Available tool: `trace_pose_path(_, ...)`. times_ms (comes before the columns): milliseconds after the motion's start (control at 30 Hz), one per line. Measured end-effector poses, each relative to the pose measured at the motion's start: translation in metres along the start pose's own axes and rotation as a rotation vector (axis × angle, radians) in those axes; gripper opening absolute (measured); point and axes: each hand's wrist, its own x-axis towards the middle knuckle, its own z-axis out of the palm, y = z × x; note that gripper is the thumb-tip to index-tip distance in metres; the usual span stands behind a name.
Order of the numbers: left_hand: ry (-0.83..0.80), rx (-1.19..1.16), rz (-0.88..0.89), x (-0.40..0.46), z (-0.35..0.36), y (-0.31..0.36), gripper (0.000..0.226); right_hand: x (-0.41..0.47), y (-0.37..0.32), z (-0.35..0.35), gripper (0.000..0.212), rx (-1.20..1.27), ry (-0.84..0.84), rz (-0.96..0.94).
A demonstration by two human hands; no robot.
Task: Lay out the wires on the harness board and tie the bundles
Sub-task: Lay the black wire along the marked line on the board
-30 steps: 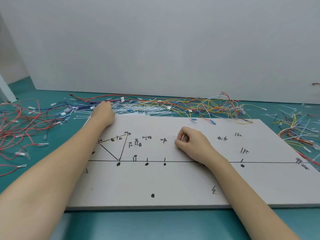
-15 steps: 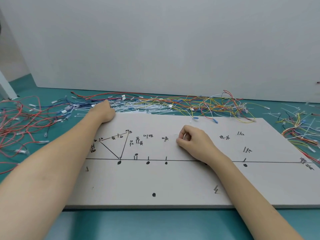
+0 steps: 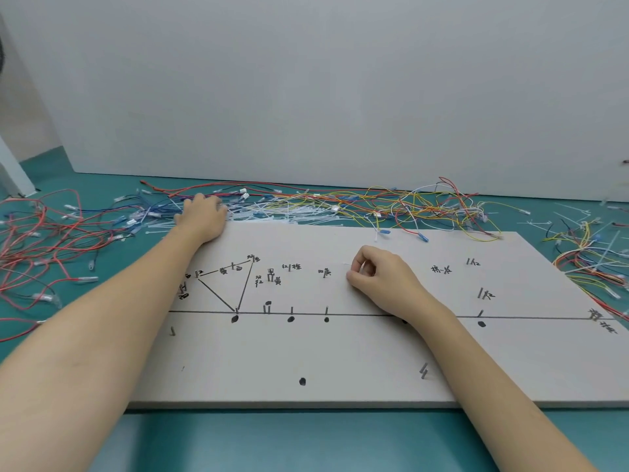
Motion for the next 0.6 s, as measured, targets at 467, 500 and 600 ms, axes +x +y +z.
trace_pose_path(467,0.209,-0.248,-0.146,0.005,0.009,0.004,0.01,0.001,0.002,0.0,0.009,-0.002,-0.002,0.007)
trace_pose_path(500,0.246,-0.307,-0.142,0.005,0.007,0.006,0.011,0.001,0.002,0.0,0.009,-0.003,-0.003,0.007)
trace_pose_path(600,0.302,-0.521,-0.113,0.005,0.0,0.012,0.016,0.001,0.001,0.0,0.008,-0.008,-0.007,0.006)
